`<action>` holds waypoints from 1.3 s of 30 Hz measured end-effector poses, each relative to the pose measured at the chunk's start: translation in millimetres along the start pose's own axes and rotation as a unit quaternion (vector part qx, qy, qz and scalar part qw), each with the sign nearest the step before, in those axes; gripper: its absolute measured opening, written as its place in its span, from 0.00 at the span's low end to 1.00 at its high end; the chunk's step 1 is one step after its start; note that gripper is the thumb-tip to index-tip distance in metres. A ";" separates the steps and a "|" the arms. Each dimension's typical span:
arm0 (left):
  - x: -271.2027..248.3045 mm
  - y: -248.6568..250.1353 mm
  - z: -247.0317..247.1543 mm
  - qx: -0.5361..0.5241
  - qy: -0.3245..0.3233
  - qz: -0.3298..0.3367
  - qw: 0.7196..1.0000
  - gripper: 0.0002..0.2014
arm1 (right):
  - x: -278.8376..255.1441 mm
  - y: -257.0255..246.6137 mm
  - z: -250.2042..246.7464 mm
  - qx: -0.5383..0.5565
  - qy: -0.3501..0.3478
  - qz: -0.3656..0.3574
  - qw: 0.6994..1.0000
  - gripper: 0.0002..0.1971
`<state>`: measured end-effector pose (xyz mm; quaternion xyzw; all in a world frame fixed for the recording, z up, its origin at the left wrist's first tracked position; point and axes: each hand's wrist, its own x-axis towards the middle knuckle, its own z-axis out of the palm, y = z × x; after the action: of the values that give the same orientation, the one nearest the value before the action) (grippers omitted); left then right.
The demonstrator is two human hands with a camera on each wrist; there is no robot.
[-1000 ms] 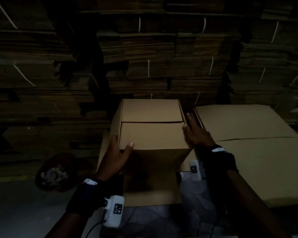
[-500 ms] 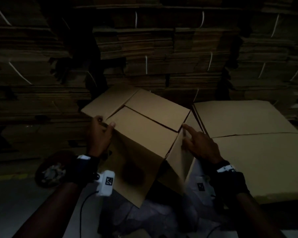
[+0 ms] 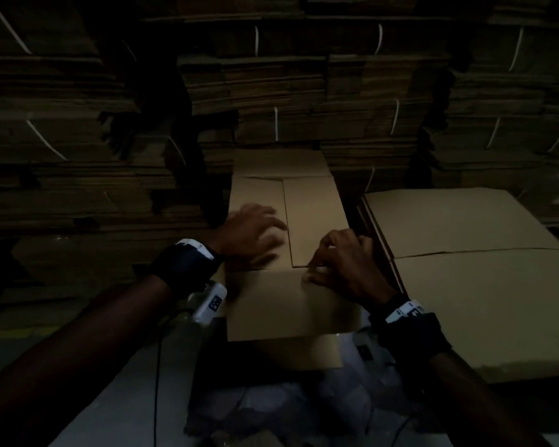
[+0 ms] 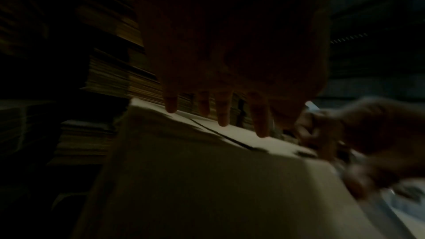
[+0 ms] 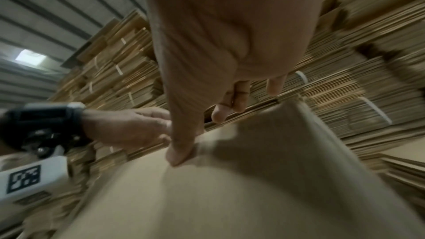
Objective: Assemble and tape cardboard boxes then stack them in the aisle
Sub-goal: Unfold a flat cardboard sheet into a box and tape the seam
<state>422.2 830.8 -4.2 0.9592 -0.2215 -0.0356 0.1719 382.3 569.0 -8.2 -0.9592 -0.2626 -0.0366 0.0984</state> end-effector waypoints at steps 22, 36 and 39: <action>-15.9 -0.5 -36.9 -0.090 0.129 0.081 0.984 0.24 | 59.9 -25.5 -21.6 -0.101 -0.273 -0.032 0.956 0.30; -60.5 -34.9 -64.5 0.111 0.032 -0.301 0.946 0.48 | 19.2 38.6 -91.4 -0.180 0.057 0.110 0.976 0.10; -56.1 -32.1 -39.4 -0.004 -0.163 -0.297 0.941 0.68 | 13.4 39.3 -89.9 -0.138 -0.165 0.228 0.950 0.27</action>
<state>390.7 894.8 21.3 0.9617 0.0481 -0.2422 0.1191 412.2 523.8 74.7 -0.9904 -0.0419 0.1093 -0.0740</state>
